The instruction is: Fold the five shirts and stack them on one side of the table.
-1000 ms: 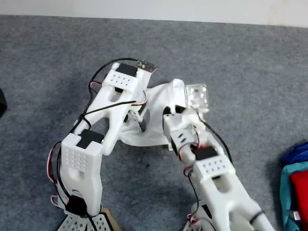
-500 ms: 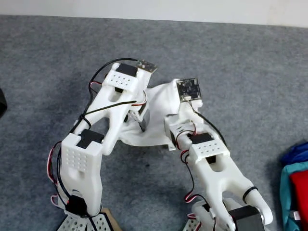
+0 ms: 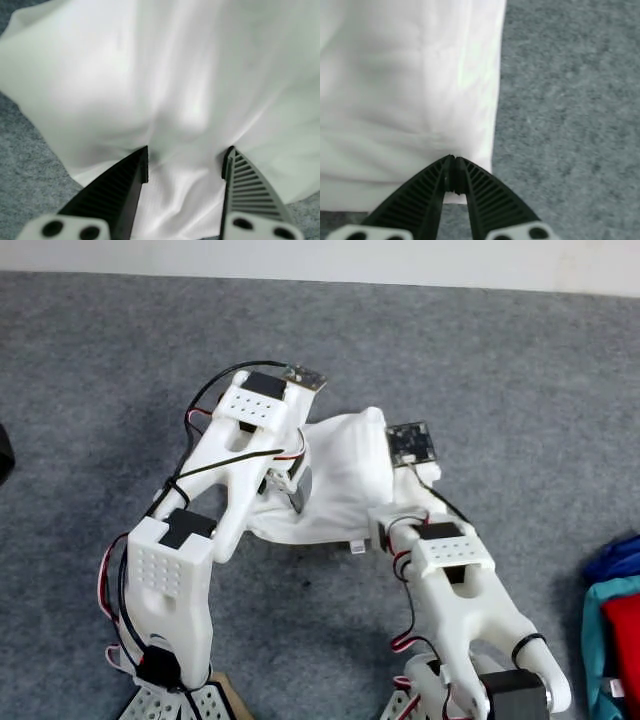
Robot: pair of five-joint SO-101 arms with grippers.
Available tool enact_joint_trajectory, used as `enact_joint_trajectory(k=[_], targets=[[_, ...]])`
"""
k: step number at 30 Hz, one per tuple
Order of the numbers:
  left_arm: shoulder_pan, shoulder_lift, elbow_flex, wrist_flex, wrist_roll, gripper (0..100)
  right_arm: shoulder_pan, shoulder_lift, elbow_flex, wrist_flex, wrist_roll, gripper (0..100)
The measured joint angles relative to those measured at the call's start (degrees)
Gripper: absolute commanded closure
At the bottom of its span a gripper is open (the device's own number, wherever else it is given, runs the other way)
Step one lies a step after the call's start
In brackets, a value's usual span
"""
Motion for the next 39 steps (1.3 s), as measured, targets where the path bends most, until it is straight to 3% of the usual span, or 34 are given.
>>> enact_joint_trajectory(k=[7,13,17,26,33,39], targets=[[0.18,0.00,-0.70,0.00,0.00,75,3.43,-0.70,0.00,4.40,1.41,99.1],[0.00,0.09,-2.02,0.09,0.00,75,5.10,-14.07,0.09,4.48,-5.45,99.1],[1.05,0.09,-2.02,0.09,0.00,75,1.76,-18.37,-0.88,4.57,-6.51,99.1],[3.69,0.09,-2.02,0.09,0.00,75,-7.56,2.11,-14.68,-5.63,-6.59,99.1],[3.69,0.09,-2.02,0.09,0.00,75,-8.00,22.07,-26.02,-7.82,-5.71,99.1],[3.69,0.09,-2.02,0.09,0.00,75,-7.12,23.38,-24.79,-7.91,-1.76,99.1]])
